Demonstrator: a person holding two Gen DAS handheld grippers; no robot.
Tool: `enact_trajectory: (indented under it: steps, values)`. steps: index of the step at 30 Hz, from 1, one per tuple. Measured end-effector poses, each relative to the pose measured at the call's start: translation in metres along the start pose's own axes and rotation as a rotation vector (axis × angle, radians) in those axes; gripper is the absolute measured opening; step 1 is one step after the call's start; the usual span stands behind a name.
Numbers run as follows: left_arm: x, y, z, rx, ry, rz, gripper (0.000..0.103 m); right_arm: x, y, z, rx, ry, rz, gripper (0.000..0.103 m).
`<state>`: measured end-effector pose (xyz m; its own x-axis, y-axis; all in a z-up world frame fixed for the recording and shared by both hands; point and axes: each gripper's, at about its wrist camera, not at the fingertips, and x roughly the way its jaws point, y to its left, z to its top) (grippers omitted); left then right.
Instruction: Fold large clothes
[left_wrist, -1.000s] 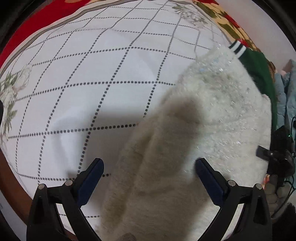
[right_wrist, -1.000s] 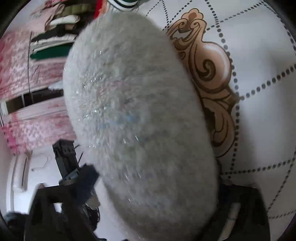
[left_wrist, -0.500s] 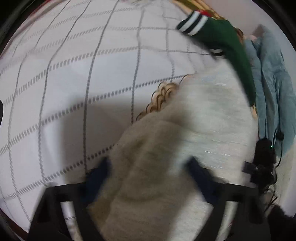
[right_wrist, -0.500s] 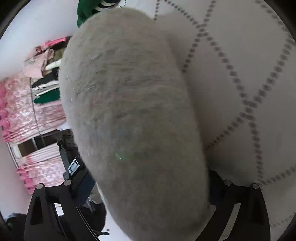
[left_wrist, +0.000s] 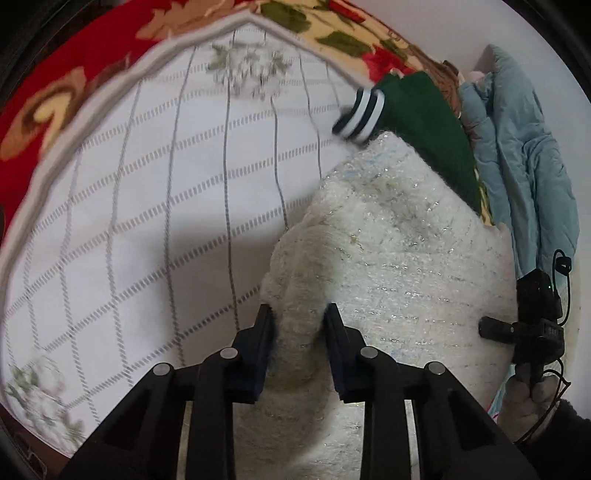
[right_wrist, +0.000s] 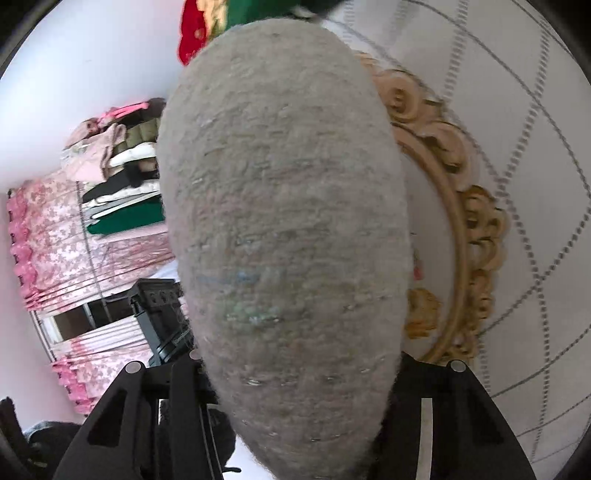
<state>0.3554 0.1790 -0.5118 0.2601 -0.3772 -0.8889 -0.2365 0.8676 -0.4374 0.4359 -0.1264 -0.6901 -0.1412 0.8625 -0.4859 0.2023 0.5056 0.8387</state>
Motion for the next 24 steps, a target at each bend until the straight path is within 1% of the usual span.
enact_trajectory:
  steps: [3, 5, 6, 8, 9, 11, 12, 15, 17, 19, 20, 21, 23, 24]
  values:
    - [-0.019, -0.008, 0.02, 0.015, -0.027, 0.007, 0.024, -0.007, 0.024, 0.005, -0.024, -0.001, 0.029, 0.052]
    - [-0.04, -0.014, 0.039, 0.034, -0.051, 0.012, 0.024, -0.018, 0.043, 0.012, -0.047, -0.008, 0.05, 0.052]
    - [-0.05, -0.015, 0.044, 0.043, -0.063, 0.011, 0.024, -0.024, 0.053, 0.017, -0.065, -0.009, 0.062, 0.052]
    - [-0.069, -0.026, 0.065, 0.06, -0.094, 0.008, 0.024, -0.039, 0.074, 0.03, -0.089, -0.023, 0.086, 0.052]
    - [-0.083, -0.035, 0.079, 0.079, -0.116, 0.004, 0.024, -0.048, 0.083, 0.039, -0.101, -0.029, 0.098, 0.052]
    - [-0.095, -0.058, 0.111, 0.108, -0.154, 0.003, 0.024, -0.068, 0.102, 0.059, -0.12, -0.044, 0.122, 0.052]
    - [-0.1, -0.063, 0.121, 0.118, -0.166, 0.002, 0.024, -0.079, 0.112, 0.069, -0.135, -0.052, 0.132, 0.052]
    - [-0.106, -0.097, 0.171, 0.165, -0.219, 0.004, 0.024, -0.114, 0.143, 0.109, -0.182, -0.072, 0.162, 0.052]
    - [-0.097, -0.12, 0.204, 0.195, -0.238, -0.002, 0.024, -0.135, 0.156, 0.142, -0.209, -0.087, 0.174, 0.052]
    - [-0.07, -0.142, 0.238, 0.205, -0.248, -0.021, 0.024, -0.16, 0.151, 0.186, -0.213, -0.094, 0.182, 0.052]
    - [-0.048, -0.154, 0.254, 0.214, -0.241, -0.024, 0.024, -0.167, 0.145, 0.205, -0.205, -0.103, 0.182, 0.052]
    - [-0.032, -0.16, 0.261, 0.22, -0.237, -0.026, 0.024, -0.176, 0.135, 0.238, -0.186, -0.111, 0.185, 0.052]
    - [0.031, -0.179, 0.283, 0.232, -0.192, -0.032, 0.024, -0.199, 0.103, 0.282, -0.157, -0.129, 0.157, 0.052]
    - [0.056, -0.185, 0.29, 0.225, -0.168, -0.033, 0.024, -0.207, 0.082, 0.302, -0.127, -0.135, 0.14, 0.052]
